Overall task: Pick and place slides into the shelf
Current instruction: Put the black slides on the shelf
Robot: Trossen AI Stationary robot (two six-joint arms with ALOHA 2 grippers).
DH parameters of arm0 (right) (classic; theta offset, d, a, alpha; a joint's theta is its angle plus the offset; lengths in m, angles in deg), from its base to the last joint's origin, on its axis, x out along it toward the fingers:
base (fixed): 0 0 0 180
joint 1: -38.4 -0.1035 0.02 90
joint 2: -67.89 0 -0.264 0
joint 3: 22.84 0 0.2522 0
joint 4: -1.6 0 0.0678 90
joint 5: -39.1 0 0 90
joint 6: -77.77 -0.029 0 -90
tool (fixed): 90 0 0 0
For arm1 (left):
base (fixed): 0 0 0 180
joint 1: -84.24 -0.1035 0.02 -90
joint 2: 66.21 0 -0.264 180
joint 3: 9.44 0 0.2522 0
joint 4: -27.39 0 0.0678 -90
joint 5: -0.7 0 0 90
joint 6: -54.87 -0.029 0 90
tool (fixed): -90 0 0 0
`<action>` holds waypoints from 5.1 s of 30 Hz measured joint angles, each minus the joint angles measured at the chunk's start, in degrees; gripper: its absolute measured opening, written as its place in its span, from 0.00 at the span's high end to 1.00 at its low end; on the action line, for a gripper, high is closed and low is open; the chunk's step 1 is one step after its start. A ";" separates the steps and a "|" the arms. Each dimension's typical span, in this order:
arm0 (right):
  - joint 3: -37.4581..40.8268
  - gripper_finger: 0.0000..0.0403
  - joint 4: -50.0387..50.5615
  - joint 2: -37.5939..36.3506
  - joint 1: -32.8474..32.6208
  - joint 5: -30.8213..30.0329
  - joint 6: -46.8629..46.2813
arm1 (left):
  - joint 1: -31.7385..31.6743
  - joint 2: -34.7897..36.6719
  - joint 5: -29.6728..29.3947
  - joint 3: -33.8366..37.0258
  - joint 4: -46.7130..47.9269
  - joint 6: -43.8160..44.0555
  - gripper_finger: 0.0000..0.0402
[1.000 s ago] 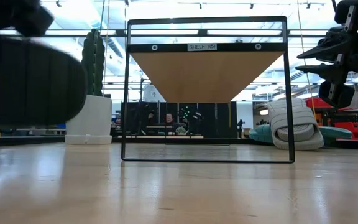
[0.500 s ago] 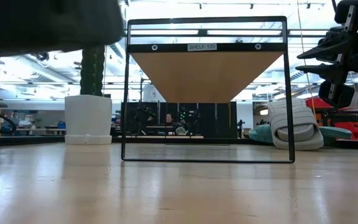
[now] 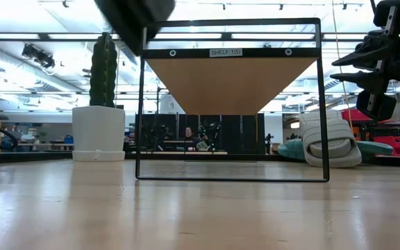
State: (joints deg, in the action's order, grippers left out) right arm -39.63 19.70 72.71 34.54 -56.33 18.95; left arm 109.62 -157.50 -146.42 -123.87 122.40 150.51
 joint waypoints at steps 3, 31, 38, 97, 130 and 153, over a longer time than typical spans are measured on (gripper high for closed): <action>0.00 0.76 0.00 0.00 -0.02 0.00 -0.04 | -0.51 -0.17 -5.81 0.00 -3.89 0.00 0.38; 0.00 0.76 0.28 0.02 0.00 0.00 -0.13 | -8.87 -0.63 -32.85 23.55 -42.35 23.74 0.39; 0.00 0.76 0.40 0.02 -0.02 1.18 -0.17 | -11.14 -0.66 -33.01 31.87 -66.65 17.09 0.40; 0.00 0.76 0.79 0.87 -0.02 1.49 -0.11 | -26.32 -13.45 -19.38 32.70 -131.21 -13.43 0.39; 0.00 0.76 0.85 1.14 -0.01 2.25 -0.09 | -27.46 -21.05 -23.40 25.61 -128.95 -12.29 0.41; 0.00 0.76 0.85 1.14 -0.02 2.86 -0.70 | -27.09 -21.05 -19.48 22.76 -122.00 -7.43 0.42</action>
State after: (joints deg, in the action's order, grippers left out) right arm -39.63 20.55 73.85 34.52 -53.48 18.25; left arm 82.53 -178.55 -165.90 -101.11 0.40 143.08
